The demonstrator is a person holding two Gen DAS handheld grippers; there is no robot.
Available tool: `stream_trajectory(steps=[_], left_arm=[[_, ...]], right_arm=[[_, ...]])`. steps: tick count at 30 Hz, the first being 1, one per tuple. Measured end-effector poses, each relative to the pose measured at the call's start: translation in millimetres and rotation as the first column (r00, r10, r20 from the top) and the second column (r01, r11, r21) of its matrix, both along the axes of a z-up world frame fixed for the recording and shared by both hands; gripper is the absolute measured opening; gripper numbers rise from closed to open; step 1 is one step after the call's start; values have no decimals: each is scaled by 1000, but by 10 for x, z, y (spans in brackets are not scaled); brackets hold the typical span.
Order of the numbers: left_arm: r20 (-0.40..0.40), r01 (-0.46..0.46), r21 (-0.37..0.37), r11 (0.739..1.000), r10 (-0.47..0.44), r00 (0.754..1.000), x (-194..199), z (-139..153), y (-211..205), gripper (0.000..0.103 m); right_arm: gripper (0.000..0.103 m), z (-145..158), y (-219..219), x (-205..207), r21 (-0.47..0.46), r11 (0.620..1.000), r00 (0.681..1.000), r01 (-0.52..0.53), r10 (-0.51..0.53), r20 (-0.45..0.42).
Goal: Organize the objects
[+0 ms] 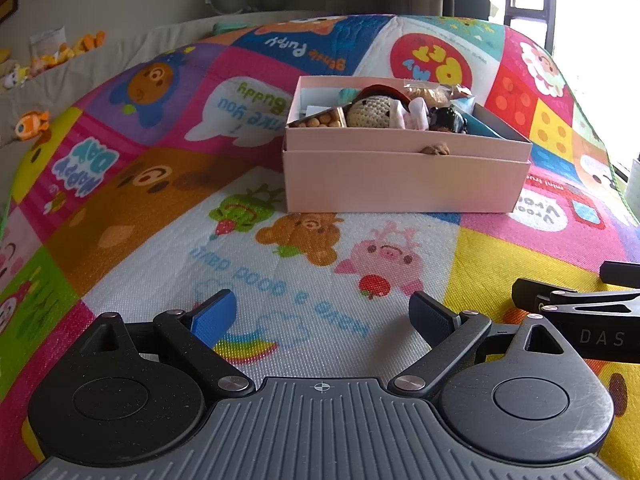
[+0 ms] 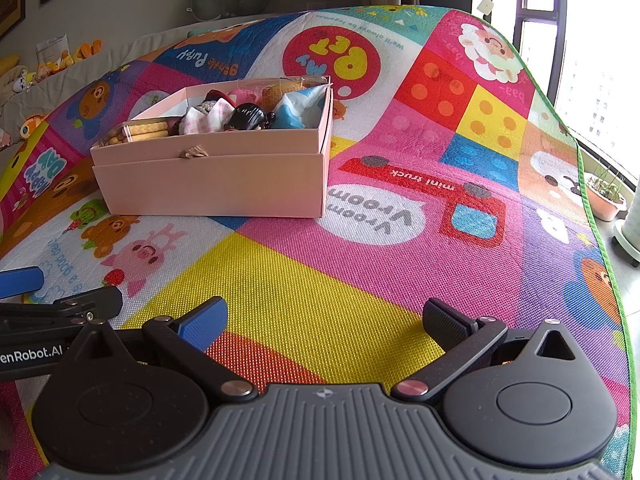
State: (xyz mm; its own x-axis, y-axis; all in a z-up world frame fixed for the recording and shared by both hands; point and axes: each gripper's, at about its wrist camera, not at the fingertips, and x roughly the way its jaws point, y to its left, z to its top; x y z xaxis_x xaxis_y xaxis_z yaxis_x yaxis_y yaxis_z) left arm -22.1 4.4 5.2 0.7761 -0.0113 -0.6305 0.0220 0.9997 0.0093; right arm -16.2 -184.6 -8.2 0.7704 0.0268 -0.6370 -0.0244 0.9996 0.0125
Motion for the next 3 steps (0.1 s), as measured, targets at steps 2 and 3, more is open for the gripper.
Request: stream_trajectory(steps=[2, 3], left_arm=[[3, -1, -5, 1000, 1, 1000, 1, 2, 13, 96], [4, -1, -4, 1000, 1, 1000, -1, 0, 11, 95]], right_arm=[[103, 0, 0, 0, 0, 1000, 1000, 0, 0, 0], [103, 0, -1, 0, 0, 1000, 1000, 0, 0, 0]])
